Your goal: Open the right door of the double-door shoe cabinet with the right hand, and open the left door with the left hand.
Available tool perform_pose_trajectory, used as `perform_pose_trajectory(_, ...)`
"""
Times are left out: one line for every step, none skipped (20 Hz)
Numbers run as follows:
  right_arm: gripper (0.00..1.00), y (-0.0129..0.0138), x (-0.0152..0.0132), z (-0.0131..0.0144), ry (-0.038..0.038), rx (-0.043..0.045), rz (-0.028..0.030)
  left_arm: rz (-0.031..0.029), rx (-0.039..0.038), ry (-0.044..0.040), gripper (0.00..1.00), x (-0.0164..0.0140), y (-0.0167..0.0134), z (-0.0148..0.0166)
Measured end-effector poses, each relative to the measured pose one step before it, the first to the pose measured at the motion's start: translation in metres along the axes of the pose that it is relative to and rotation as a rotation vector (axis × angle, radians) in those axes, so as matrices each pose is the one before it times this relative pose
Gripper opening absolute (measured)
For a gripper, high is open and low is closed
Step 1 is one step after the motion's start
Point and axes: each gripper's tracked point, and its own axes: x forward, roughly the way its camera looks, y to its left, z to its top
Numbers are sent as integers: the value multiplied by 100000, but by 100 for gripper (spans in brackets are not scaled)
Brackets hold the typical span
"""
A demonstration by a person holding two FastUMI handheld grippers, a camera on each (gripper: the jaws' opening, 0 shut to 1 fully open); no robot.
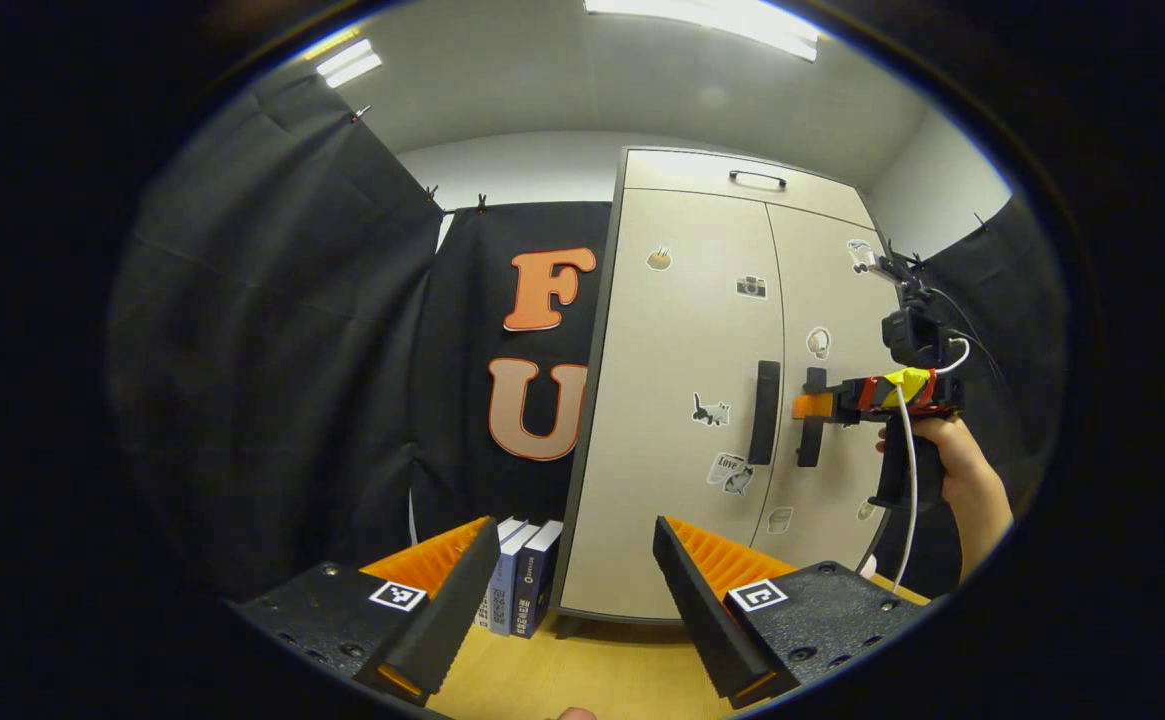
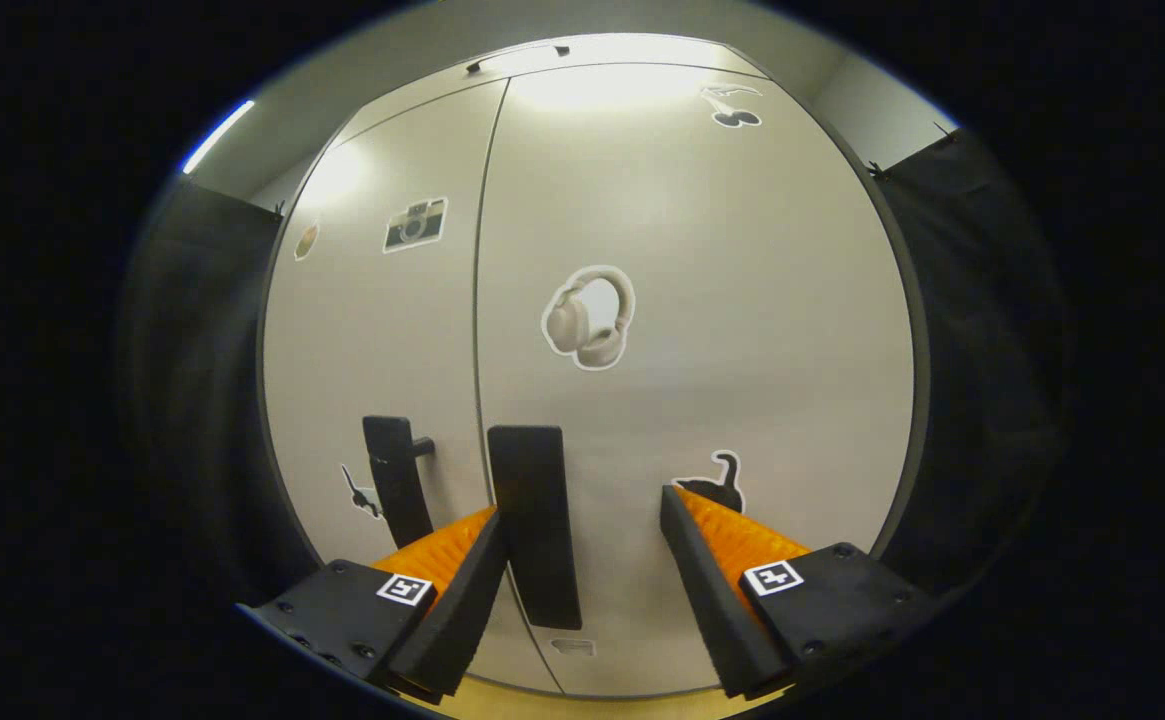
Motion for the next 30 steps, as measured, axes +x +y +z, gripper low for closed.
perform_pose_trajectory(92,-149,76,-5,-678,-1511,-1174,56,336,-51,94,56,9,-79)
perform_pose_trajectory(95,-68,115,-27,-594,-1323,-1060,-191,319,106,94,125,-56,-79)
perform_pose_trajectory(93,-58,90,-84,-66,-1057,-1097,-499,134,22,94,231,-175,9)
perform_pose_trajectory(94,-9,-173,9,-160,-632,-746,-496,-16,-153,94,64,-188,17)
perform_pose_trajectory(91,-48,5,-78,280,-417,-670,-432,-209,-147,94,24,-195,-43)
perform_pose_trajectory(93,18,36,60,186,129,-246,-568,-328,37,95,47,-161,-17)
perform_pose_trajectory(93,159,11,-13,492,543,-169,-375,-344,-68,95,66,-66,-43)
perform_pose_trajectory(92,38,-5,-9,52,-210,-39,-203,-223,-118,95,88,12,119)
perform_pose_trajectory(92,726,118,-264,1141,765,2636,-5,5,7,95,-95,11,-108)
perform_pose_trajectory(81,420,-74,19,-539,283,1193,-10,-199,9,95,-33,26,-42)
perform_pose_trajectory(72,806,64,-49,-109,238,3833,-73,-149,-84,94,14,37,85)
perform_pose_trajectory(60,263,-405,-140,673,1394,1235,69,51,172,95,6,-9,-71)
perform_pose_trajectory(47,63,216,251,-1574,1459,1276,-275,-285,245,95,-86,-78,-116)
perform_pose_trajectory(40,-102,66,-332,621,98,950,-128,-167,97,95,-130,-96,-31)
perform_pose_trajectory(40,78,-30,31,-484,-717,798,-90,53,243,95,25,5,-109)
perform_pose_trajectory(36,-16,252,-28,-485,-882,-185,-379,-15,264,94,44,-141,26)
perform_pose_trajectory(30,-58,-249,-24,298,-1595,-49,-418,-131,287,95,-67,-240,-29)
perform_pose_trajectory(29,-18,-32,-103,513,-365,-42,-357,-237,189,95,-69,-173,43)
perform_pose_trajectory(30,63,23,-28,336,554,201,-423,-294,-24,95,-263,-141,38)
perform_pose_trajectory(30,24,-34,68,-29,755,-79,28,-43,-340,95,-142,9,167)
perform_pose_trajectory(30,-57,28,19,248,-184,-364,354,253,-328,94,-117,32,99)
perform_pose_trajectory(29,-2,-100,-77,459,-485,-112,610,510,-68,94,-189,166,54)
perform_pose_trajectory(30,-30,-151,-30,671,-77,454,556,463,117,94,-197,171,33)
perform_pose_trajectory(30,79,-125,-45,559,277,829,369,131,57,94,-123,53,113)
perform_pose_trajectory(30,27,-242,-11,117,367,928,479,119,-62,95,-152,271,118)
perform_pose_trajectory(30,75,-237,52,-306,354,774,432,420,46,94,-85,116,65)
perform_pose_trajectory(30,27,-418,61,-440,-329,790,275,519,86,94,-89,2,-122)
perform_pose_trajectory(30,-21,-496,-98,89,-157,830,272,507,-64,94,-62,-18,79)
perform_pose_trajectory(30,-9,-599,-1,242,-59,888,244,285,2,94,-88,27,43)
perform_pose_trajectory(30,-14,-724,-39,417,-173,1038,-52,89,151,94,-111,-29,-15)
